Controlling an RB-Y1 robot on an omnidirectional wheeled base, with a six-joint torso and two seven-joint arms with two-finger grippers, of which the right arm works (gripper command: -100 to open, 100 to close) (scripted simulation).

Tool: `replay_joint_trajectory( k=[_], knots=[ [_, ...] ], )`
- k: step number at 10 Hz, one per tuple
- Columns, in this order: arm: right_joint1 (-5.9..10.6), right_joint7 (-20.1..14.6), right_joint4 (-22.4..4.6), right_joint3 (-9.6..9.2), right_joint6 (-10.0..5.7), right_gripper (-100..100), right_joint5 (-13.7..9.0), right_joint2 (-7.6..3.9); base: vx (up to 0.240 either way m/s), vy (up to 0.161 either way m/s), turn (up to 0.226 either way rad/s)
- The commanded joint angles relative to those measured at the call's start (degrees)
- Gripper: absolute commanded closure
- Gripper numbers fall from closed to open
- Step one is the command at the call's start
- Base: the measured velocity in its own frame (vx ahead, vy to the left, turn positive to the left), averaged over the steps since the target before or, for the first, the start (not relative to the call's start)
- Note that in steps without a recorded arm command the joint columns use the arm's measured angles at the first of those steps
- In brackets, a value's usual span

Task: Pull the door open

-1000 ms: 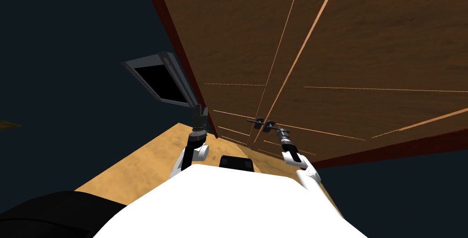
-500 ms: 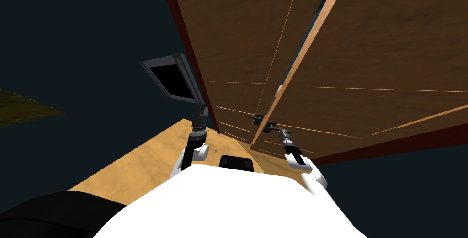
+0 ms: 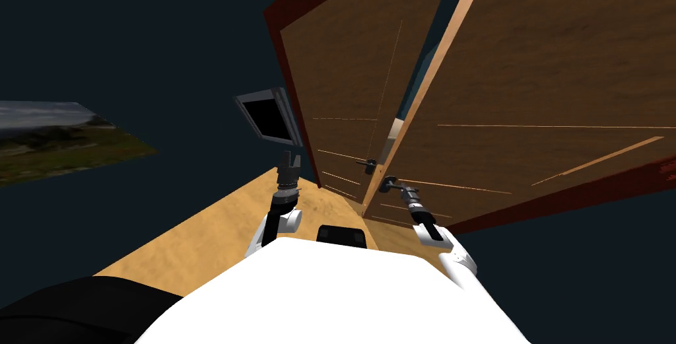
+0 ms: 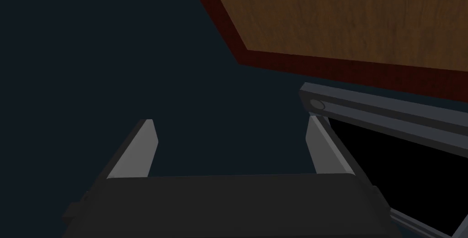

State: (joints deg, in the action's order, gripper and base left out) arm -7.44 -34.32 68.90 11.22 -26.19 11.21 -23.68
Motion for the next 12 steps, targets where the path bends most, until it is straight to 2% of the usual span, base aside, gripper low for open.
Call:
replay_joint_trajectory(
  k=[1,2,10,11,12],
  knots=[
    [0.0,0.0,0.0,0.0,0.0,100,0.0,0.0,-0.105,-0.041,0.034],
    [-1.18,-1.2,0.4,-0.65,-1.38,100,0.5,-0.68,-0.141,-0.037,0.092],
    [-6.92,-7.3,2.5,-3.09,-8.7,100,2.7,-4.64,-0.185,-0.064,0.098],
    [-6.29,-6.8,2.1,-2.51,-7.74,100,2.4,-4.64,-0.08,-0.032,0.008],
    [-7.26,-7.7,1.9,-2.65,-9.41,100,2.8,-5.25,-0.142,-0.052,0.118]
  ],
)
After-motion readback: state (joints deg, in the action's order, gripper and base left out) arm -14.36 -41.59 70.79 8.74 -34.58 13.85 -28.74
